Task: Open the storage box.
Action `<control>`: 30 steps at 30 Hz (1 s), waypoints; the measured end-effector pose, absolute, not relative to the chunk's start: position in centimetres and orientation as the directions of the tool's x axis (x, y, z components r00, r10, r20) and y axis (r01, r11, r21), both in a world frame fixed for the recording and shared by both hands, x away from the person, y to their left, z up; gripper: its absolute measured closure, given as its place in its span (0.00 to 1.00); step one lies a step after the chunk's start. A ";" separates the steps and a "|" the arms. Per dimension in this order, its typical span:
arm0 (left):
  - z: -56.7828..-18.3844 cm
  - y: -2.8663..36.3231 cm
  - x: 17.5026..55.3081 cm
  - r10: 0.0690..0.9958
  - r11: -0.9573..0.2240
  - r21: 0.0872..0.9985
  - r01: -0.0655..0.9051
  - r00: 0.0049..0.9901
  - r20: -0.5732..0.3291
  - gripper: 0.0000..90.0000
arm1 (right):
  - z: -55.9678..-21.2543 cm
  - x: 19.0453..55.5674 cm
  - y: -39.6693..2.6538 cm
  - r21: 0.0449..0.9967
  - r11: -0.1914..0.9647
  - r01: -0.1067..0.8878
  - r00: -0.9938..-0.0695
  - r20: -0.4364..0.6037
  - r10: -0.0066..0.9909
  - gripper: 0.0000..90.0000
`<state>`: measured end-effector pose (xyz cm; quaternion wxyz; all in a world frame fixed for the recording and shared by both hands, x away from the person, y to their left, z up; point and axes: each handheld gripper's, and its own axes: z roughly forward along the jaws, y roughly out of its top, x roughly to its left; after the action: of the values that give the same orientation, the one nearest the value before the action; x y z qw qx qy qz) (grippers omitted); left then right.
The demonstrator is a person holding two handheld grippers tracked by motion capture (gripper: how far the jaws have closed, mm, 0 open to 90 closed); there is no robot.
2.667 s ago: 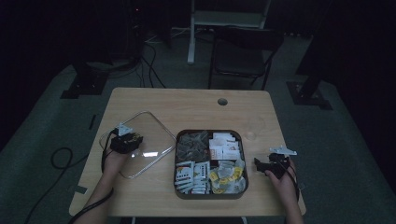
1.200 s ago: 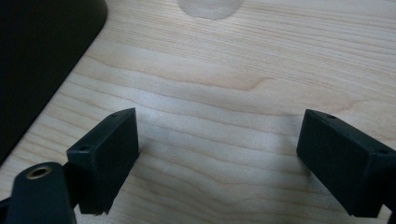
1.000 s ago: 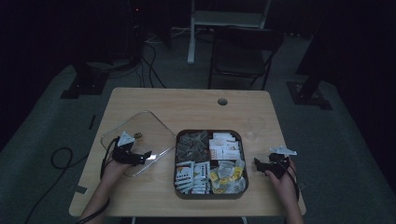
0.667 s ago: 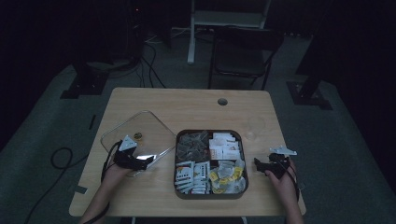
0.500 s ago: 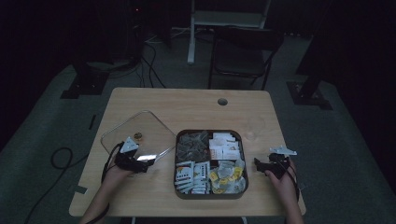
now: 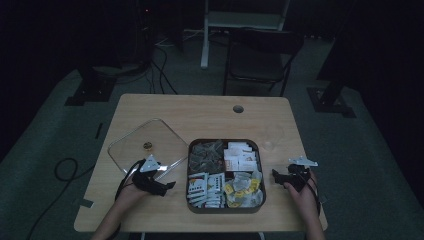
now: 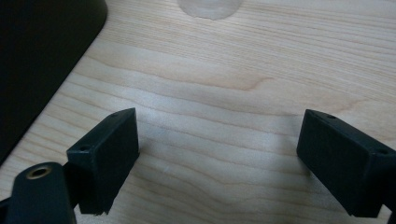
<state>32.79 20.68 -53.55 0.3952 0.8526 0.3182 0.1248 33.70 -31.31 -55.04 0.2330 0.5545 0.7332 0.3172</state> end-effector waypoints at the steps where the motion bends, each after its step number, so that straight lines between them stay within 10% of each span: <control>1: -53.6 20.5 32.7 0.635 -0.488 0.755 0.438 0.772 -0.037 0.00 | -55.0 33.7 -31.3 0.724 0.184 0.665 -0.276 0.010 0.961 0.14; 30: -54.6 17.4 29.4 0.387 -0.671 0.694 0.263 0.922 0.025 0.00 | -55.0 33.7 -31.3 0.724 0.184 0.665 -0.277 0.010 0.961 0.14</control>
<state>29.43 17.44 -54.60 0.3644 0.9100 0.1785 0.0851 33.69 -31.31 -55.04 0.2330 0.5545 0.7332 0.3173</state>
